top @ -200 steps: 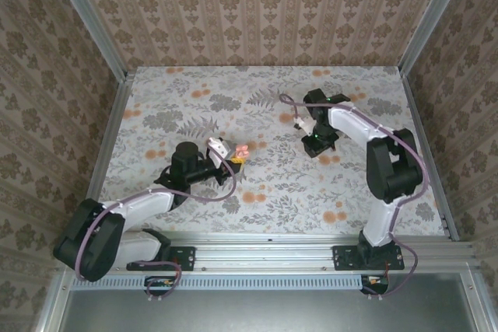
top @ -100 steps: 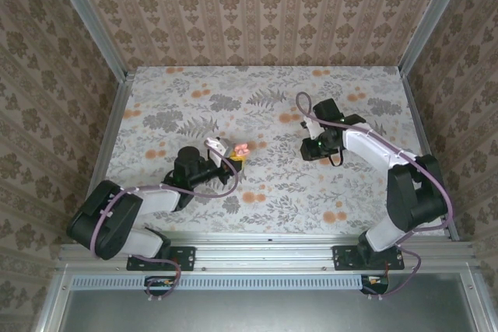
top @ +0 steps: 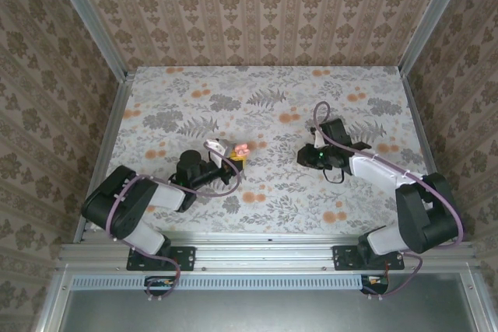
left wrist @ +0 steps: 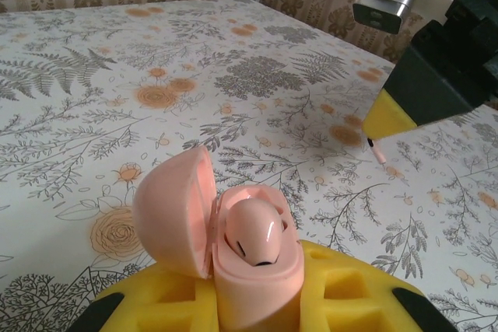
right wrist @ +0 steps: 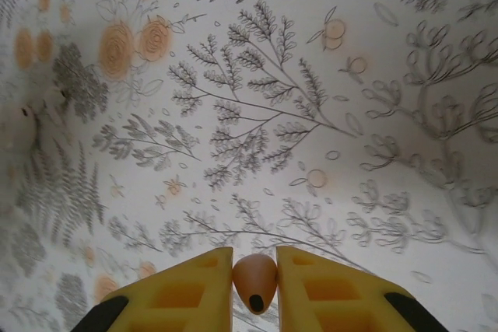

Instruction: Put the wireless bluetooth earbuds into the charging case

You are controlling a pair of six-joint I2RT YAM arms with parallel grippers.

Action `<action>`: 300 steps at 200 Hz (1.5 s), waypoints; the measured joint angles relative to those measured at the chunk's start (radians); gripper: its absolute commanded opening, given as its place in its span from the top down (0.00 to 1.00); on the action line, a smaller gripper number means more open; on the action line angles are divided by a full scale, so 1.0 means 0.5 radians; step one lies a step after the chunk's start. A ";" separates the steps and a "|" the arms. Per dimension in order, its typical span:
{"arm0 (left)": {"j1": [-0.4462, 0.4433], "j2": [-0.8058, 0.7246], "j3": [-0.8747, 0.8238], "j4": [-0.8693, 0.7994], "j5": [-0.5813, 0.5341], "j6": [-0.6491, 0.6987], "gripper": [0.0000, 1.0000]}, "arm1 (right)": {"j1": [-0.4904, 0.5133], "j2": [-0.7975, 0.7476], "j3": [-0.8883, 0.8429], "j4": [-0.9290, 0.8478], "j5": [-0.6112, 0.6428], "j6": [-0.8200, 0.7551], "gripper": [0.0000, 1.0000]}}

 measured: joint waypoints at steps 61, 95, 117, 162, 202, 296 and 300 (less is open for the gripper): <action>-0.019 0.044 -0.017 0.146 0.013 -0.024 0.89 | 0.246 -0.092 -0.120 0.567 0.001 0.366 0.80; -0.018 0.036 -0.025 0.155 0.026 -0.018 0.89 | 0.378 -0.098 -0.071 0.750 0.023 0.420 0.80; -0.019 0.020 -0.047 0.155 0.036 -0.014 0.89 | 0.437 -0.096 -0.003 0.856 0.024 0.433 0.80; -0.027 -0.047 -0.068 0.158 0.047 -0.008 0.89 | 0.551 0.018 0.150 1.066 0.023 0.449 0.79; -0.027 -0.072 -0.070 0.163 0.047 -0.009 0.88 | 0.628 0.102 0.201 1.125 0.021 0.459 0.80; -0.027 -0.145 -0.070 0.171 0.037 -0.010 0.89 | 0.657 0.166 0.181 1.189 0.022 0.476 0.80; -0.027 -0.148 -0.070 0.171 0.037 -0.010 0.89 | 0.657 0.168 0.179 1.190 0.022 0.476 0.80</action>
